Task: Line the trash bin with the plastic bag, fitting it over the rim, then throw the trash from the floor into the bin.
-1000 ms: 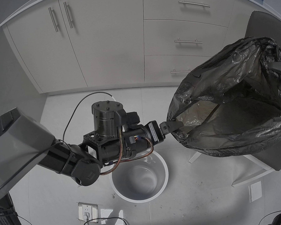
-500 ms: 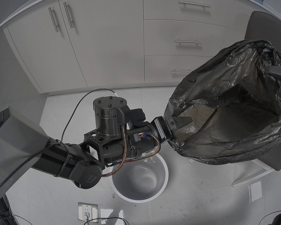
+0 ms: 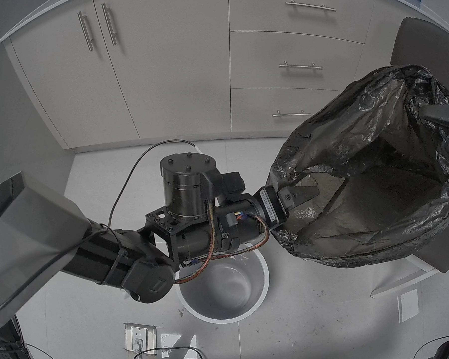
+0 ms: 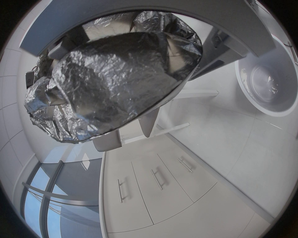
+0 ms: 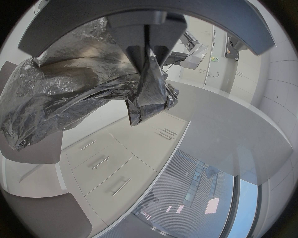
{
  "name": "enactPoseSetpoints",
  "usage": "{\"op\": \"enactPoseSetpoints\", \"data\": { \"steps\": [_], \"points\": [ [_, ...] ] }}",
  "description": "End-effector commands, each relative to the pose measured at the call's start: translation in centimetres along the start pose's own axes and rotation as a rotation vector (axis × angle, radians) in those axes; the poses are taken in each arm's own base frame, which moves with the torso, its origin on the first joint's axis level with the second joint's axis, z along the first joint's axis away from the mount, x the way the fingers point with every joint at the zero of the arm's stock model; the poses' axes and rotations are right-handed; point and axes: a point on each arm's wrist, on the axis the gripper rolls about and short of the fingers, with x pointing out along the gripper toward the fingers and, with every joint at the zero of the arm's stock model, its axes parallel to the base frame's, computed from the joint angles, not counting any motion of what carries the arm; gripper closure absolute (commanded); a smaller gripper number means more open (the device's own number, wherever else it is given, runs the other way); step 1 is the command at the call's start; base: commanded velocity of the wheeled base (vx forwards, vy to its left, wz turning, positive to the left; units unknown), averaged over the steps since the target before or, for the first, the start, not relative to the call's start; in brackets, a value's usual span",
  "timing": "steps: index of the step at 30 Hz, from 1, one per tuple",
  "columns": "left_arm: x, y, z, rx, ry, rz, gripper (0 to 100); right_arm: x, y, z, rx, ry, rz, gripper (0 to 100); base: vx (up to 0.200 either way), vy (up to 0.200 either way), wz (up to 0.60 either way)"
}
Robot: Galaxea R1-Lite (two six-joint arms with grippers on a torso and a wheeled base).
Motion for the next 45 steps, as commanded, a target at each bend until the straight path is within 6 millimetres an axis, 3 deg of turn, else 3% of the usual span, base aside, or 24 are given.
{"op": "enactPoseSetpoints", "data": {
  "steps": [1,14,17,21,26,30,31,34,39,45],
  "points": [
    [0.1,0.0,-0.2,0.000,0.004,0.000,100,0.1,0.0,0.0,0.001,0.003,-0.001,100,0.000,0.000,0.00],
    [-1.0,-0.4,-0.3,-0.001,-0.009,0.023,100,0.4,-0.2,-0.2,-0.018,0.011,-0.010,100,0.000,0.000,0.00],
    [-2.5,-1.2,-0.2,0.002,-0.028,0.033,100,1.1,-0.3,-0.2,-0.034,0.024,-0.012,100,0.000,0.000,0.00],
    [-6.4,-2.5,0.3,0.006,-0.063,0.041,100,3.4,0.1,-0.2,-0.092,0.019,-0.015,100,0.000,0.000,0.00],
    [-11.2,-3.8,1.0,0.010,-0.130,0.046,100,5.9,1.5,-0.8,-0.153,-0.016,-0.010,100,0.000,0.000,0.00],
    [-14.2,-4.9,1.7,0.021,-0.184,0.055,100,7.6,2.5,-1.2,-0.171,0.019,0.019,100,0.000,0.000,0.00],
    [-14.2,-4.9,1.7,0.021,-0.184,0.055,100,7.6,2.5,-1.2,-0.171,0.019,0.019,100,0.000,0.000,0.00],
    [-17.0,-5.1,3.0,0.022,-0.254,0.105,100,9.2,4.0,-2.2,-0.182,0.071,0.070,100,0.000,0.000,0.00],
    [-19.0,-4.9,3.6,0.005,-0.295,0.156,100,12.2,4.6,-4.5,-0.206,0.142,0.045,100,0.000,0.000,0.00],
    [-19.4,-4.1,2.7,-0.105,-0.276,0.194,100,14.1,4.1,-5.9,-0.195,0.204,0.024,100,0.000,0.000,0.00]
  ]
}}
